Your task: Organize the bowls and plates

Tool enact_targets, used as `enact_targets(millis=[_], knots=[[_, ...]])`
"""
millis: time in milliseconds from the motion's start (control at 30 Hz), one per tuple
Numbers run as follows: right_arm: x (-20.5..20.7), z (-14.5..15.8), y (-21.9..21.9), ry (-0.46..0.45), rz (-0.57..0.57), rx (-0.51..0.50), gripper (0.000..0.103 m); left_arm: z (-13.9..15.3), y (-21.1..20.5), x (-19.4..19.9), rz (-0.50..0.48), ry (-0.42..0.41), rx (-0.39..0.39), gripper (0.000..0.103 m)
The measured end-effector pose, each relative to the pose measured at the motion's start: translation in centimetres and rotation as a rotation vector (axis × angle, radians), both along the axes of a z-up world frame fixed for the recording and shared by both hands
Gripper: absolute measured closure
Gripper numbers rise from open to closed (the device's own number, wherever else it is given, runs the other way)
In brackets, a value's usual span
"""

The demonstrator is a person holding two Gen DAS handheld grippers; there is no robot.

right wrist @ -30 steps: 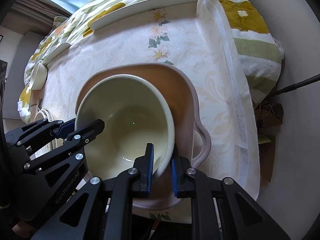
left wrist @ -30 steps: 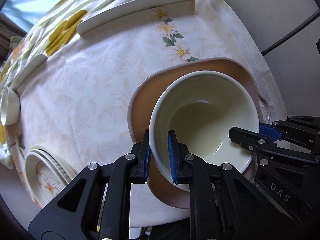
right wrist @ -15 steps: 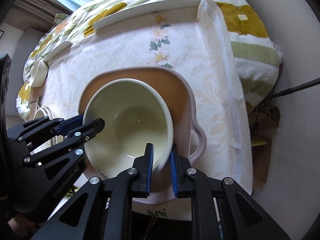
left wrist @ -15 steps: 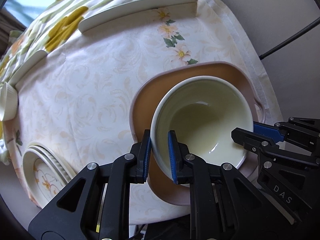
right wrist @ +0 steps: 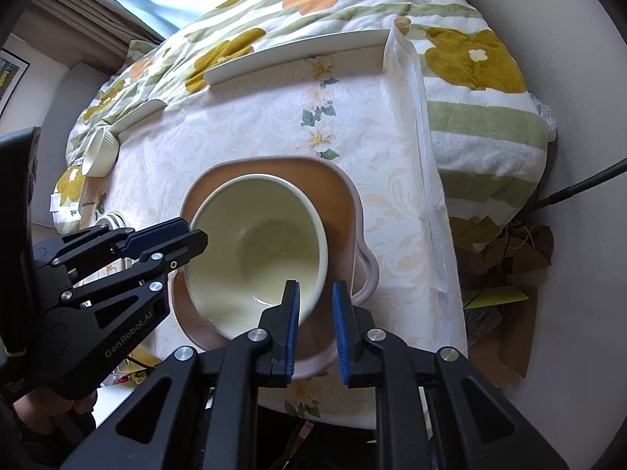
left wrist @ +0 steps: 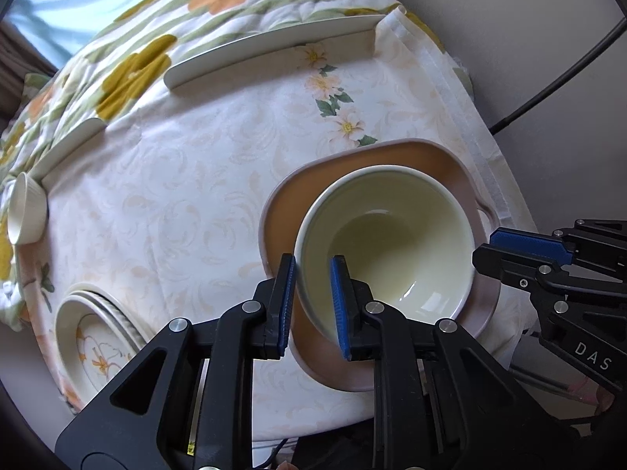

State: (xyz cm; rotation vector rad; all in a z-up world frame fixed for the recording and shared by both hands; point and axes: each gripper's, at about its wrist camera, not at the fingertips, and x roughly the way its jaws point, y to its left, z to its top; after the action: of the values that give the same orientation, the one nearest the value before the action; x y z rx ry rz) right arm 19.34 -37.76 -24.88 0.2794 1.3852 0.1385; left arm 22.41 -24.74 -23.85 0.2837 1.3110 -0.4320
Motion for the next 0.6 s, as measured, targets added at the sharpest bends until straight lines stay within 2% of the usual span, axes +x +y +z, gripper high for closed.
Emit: enact_targets(millis=[33, 67, 100, 167, 400, 567, 600], knots=[[-0.1, 0.1, 0.0, -0.005, 0.002, 0.002, 0.088, 0.1, 0.0, -0.1, 0.002, -0.001, -0.007, 0.081], [-0.2, 0.3, -0.1, -0.009, 0.005, 0.003, 0.088, 0.3, 0.0, -0.3, 0.003, -0.006, -0.012, 0.067], [-0.3, 0.4, -0.1, -0.016, 0.009, 0.004, 0.088, 0.4, 0.0, -0.4, 0.006, -0.013, -0.019, 0.041], [-0.6, 0.7, -0.1, -0.029, 0.015, 0.005, 0.088, 1.3, 0.4, -0.9, 0.031, -0.045, -0.049, 0.021], [-0.8, 2.7, 1.0, -0.094, 0.105, 0.0, 0.088, 4.3, 3.6, -2.4, 0.144, -0.133, -0.074, 0.021], [0.1, 5.6, 4.1, -0.189, 0.253, 0.029, 0.087, 7.8, 8.6, -3.8, 0.3, -0.214, -0.102, 0.021], [0.4, 6.1, 5.0, -0.212, 0.282, 0.024, 0.082, 8.5, 9.6, -4.0, 0.332, -0.234, -0.104, 0.021]])
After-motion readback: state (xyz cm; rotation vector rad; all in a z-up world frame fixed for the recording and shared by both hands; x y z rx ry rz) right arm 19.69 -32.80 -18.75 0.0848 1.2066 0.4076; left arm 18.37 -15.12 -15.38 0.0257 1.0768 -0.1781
